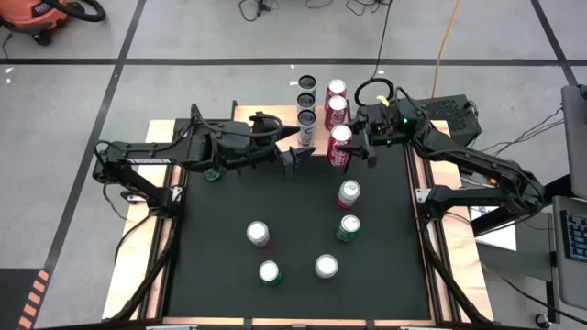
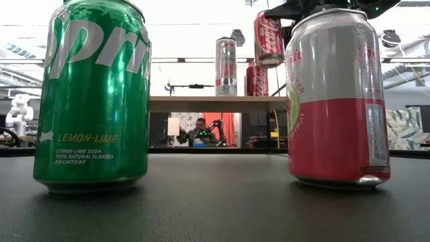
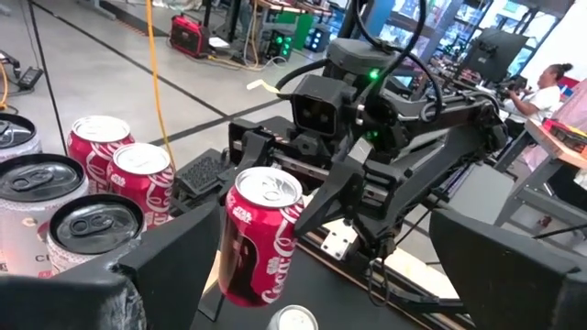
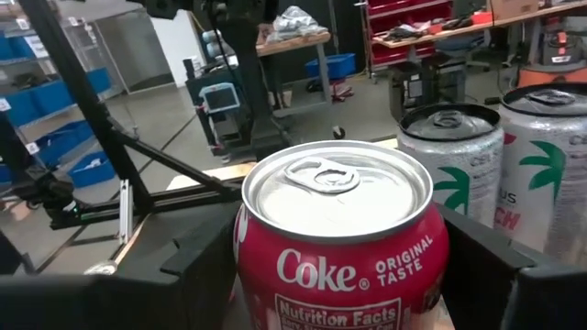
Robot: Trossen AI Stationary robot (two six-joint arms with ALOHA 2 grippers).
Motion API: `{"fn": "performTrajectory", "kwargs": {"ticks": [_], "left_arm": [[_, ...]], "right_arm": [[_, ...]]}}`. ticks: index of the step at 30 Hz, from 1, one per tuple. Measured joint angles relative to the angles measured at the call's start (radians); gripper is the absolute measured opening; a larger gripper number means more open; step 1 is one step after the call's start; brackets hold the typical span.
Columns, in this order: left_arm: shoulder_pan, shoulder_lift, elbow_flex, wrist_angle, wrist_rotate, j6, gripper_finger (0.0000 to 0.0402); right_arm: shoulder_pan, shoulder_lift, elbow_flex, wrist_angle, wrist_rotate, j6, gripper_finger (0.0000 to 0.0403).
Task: Place canned beverage on shelf
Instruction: Put the red soda can aligned with the other red soda cans on the shelf
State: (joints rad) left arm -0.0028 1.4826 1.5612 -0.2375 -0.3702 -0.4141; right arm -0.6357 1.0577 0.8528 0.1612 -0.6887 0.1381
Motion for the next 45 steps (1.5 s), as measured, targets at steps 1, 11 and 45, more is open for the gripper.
{"fn": "performTrajectory", "kwargs": {"ticks": [1, 11, 45], "left_arm": [[-0.002, 0.0, 0.0, 0.0, 0.0, 0.0, 0.0393], [-0.007, 0.0, 0.0, 0.0, -0.004, -0.025, 0.0393], [-0.006, 0.0, 0.0, -0.043, -0.008, -0.018, 0.0393]], "right_arm": [[-0.009, 0.003, 0.0, 0.0, -0.01, -0.002, 0.0274], [-0.063, 0.01, 0.0, 0.0, -0.074, -0.033, 0.0274], [-0.085, 0.103, 0.0, -0.017, -0.038, -0.152, 0.0274]]}}
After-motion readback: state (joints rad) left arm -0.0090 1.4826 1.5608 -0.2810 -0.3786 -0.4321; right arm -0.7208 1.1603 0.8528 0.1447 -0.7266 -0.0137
